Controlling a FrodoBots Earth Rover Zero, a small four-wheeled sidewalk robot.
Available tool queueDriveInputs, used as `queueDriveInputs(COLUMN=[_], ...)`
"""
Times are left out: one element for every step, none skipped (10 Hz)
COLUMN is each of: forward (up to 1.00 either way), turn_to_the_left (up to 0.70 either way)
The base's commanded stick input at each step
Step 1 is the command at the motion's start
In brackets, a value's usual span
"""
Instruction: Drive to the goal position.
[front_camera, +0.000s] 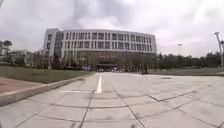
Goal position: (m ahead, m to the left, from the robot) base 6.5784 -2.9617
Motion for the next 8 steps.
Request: queueDriveInputs(forward=[0.7, 0.7, 0.7, 0.7, 0.7, 0.7, 0.7, 0.7], turn_to_the_left=[0.0, 0.0, 0.0, 0.0, 0.0, 0.0, 0.0, 0.0])
